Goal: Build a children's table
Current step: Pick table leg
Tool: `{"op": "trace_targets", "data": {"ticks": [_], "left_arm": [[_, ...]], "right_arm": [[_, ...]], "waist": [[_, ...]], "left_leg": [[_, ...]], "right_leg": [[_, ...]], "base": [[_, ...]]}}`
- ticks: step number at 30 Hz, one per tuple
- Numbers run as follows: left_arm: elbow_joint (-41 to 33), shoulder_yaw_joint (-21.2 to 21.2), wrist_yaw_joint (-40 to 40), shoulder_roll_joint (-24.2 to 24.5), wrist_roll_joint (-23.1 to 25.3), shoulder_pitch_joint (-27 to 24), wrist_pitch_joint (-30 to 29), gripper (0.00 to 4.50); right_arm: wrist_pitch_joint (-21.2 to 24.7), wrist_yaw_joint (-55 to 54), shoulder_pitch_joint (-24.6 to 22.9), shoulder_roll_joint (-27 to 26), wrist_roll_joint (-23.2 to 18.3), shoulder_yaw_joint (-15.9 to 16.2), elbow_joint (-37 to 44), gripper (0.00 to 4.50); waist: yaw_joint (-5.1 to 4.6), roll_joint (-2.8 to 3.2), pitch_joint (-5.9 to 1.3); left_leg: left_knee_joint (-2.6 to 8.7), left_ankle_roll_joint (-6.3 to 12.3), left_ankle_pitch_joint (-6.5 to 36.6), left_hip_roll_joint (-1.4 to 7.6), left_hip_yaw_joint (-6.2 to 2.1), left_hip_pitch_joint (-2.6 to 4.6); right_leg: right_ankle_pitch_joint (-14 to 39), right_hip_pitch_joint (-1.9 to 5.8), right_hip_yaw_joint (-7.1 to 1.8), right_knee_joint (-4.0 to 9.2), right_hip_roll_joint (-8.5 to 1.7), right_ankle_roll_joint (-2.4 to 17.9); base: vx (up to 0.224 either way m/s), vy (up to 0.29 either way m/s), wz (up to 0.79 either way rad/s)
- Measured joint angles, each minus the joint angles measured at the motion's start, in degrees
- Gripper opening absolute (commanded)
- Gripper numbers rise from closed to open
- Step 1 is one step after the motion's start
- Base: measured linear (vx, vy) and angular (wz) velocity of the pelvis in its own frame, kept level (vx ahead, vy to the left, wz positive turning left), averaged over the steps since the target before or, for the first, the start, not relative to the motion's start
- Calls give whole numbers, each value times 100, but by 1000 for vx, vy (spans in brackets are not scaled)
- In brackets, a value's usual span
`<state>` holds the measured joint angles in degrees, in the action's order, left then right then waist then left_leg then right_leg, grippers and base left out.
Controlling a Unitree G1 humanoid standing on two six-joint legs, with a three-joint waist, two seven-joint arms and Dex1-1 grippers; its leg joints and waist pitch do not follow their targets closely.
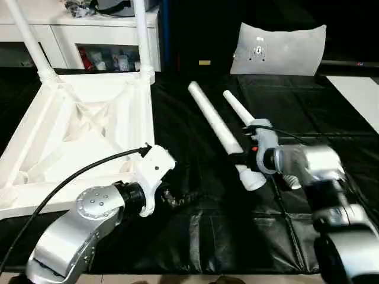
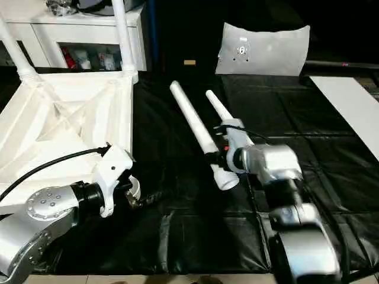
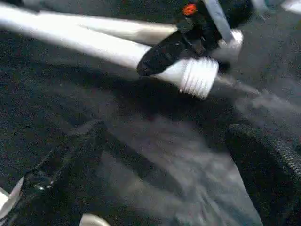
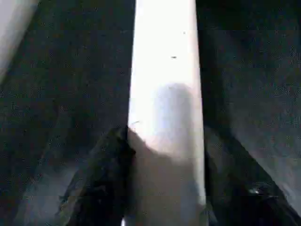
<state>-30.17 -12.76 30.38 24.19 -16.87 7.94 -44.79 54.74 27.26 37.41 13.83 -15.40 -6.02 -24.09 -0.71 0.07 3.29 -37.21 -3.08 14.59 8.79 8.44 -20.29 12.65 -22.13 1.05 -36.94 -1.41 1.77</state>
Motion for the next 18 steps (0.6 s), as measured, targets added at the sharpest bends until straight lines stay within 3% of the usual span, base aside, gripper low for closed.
{"op": "trace_targets", "data": {"ticks": [2, 7, 11, 15, 18], "left_arm": [[194, 75, -147, -185, 66, 224, 135, 450], [452, 509, -558, -680, 13, 618, 359, 450], [632, 947, -639, -972, -344, 919, 406, 450], [1035, 1481, -706, -1502, -1029, 1467, 298, 450], [1100, 1704, -633, -1616, -1487, 1792, 175, 450]], "right_arm": [[-367, -55, -224, -193, -322, -437, 558, 190], [-1129, 58, -595, -597, -1041, -1113, 1641, 190], [-868, 452, -730, -781, -1842, -1477, 2242, 190], [-779, 790, -943, -841, -2284, -1441, 2628, 190], [-779, 909, -1079, -854, -2474, -1305, 2832, 190]], "waist": [[11, -1, 1], [48, 0, 0], [54, 1, 0], [97, 0, 0], [104, 0, 0]], "left_leg": [[16, 1, -9, 1, 4, 0], [45, -7, -20, 7, 9, 9], [58, -8, -21, 9, 11, 10], [60, -7, -21, 9, 11, 3], [66, -3, -20, 9, 12, -2]], "right_leg": [[0, -6, 0, 1, 1, 0], [0, -6, 1, 14, 5, 0], [0, -6, 1, 27, 9, 0], [-3, -6, 1, 42, 9, -1], [-3, -5, 2, 55, 9, -1]], "base": [[0, 0, 0], [0, 0, 0], [0, 0, 0], [0, 0, 0], [0, 0, 0]]}}
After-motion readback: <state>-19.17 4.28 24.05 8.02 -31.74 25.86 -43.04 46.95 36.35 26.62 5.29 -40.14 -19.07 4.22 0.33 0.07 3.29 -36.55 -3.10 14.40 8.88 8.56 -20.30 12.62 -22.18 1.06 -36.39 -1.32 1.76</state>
